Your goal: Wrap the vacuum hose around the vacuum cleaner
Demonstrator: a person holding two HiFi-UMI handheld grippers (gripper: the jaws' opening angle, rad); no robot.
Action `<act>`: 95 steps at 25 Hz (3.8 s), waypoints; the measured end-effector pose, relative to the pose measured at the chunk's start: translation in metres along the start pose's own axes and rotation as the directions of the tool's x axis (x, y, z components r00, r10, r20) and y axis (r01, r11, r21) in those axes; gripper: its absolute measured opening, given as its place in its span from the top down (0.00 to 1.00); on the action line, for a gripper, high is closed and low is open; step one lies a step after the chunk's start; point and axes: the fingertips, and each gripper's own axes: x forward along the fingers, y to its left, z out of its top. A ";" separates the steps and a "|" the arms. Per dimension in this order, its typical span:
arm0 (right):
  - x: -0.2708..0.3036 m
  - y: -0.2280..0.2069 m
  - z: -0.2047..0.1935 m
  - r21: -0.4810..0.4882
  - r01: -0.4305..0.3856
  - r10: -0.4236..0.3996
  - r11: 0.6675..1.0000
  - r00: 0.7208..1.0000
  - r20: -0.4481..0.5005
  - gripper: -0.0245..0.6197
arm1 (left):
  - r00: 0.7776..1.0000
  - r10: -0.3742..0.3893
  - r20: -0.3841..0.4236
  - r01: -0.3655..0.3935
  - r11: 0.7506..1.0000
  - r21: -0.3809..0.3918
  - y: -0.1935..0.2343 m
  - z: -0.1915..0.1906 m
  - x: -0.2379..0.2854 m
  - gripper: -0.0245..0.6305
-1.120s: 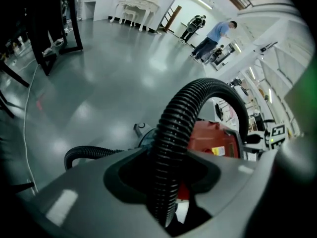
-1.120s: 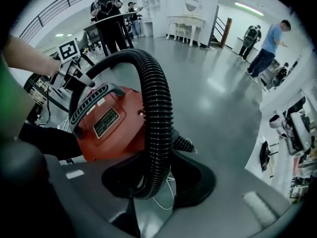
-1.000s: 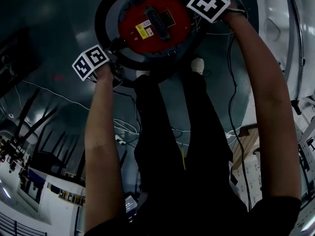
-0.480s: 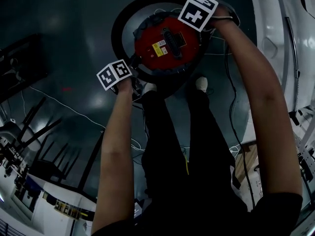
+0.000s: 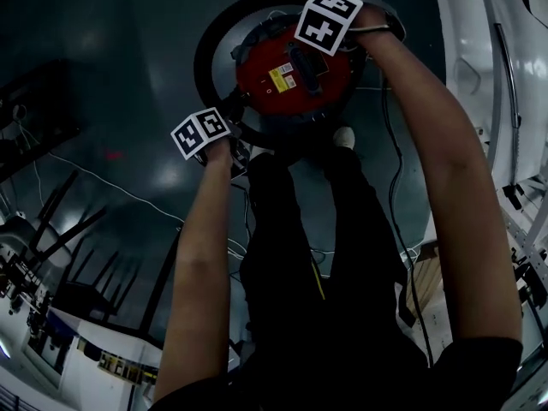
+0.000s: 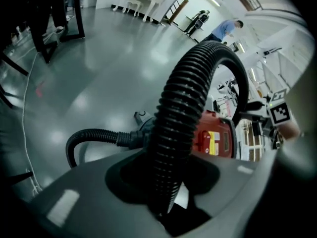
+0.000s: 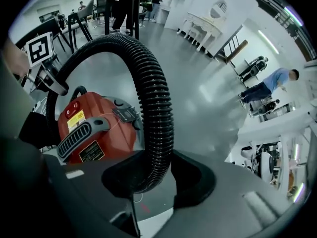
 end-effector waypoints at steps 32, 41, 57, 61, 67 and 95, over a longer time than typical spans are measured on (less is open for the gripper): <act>0.002 0.023 0.047 -0.364 0.106 -0.070 0.925 0.991 0.110 0.71 | 1.000 -0.011 0.026 0.018 0.957 -0.288 -0.008 -0.095 0.029 0.73; 0.021 0.030 0.054 -0.408 0.174 -0.149 0.896 0.985 0.091 0.70 | 0.998 -0.050 0.034 0.059 0.910 -0.411 -0.001 -0.098 0.057 0.73; 0.051 0.036 0.063 -0.412 0.238 -0.213 0.879 0.971 0.107 0.69 | 0.998 0.065 0.022 -0.055 0.948 -0.313 0.036 -0.094 0.076 0.74; 0.058 0.042 0.066 -0.427 0.229 -0.202 0.875 0.973 0.108 0.68 | 0.999 0.031 0.021 -0.020 0.923 -0.384 0.043 -0.099 0.086 0.73; 0.064 0.044 0.073 -0.446 0.271 -0.241 0.853 0.963 0.123 0.67 | 0.996 0.089 0.017 -0.078 0.943 -0.324 0.059 -0.085 0.099 0.73; 0.051 0.072 0.119 -0.564 0.340 -0.265 0.752 0.940 0.213 0.66 | 0.967 0.204 0.154 -0.191 0.977 -0.095 0.095 -0.062 0.107 0.28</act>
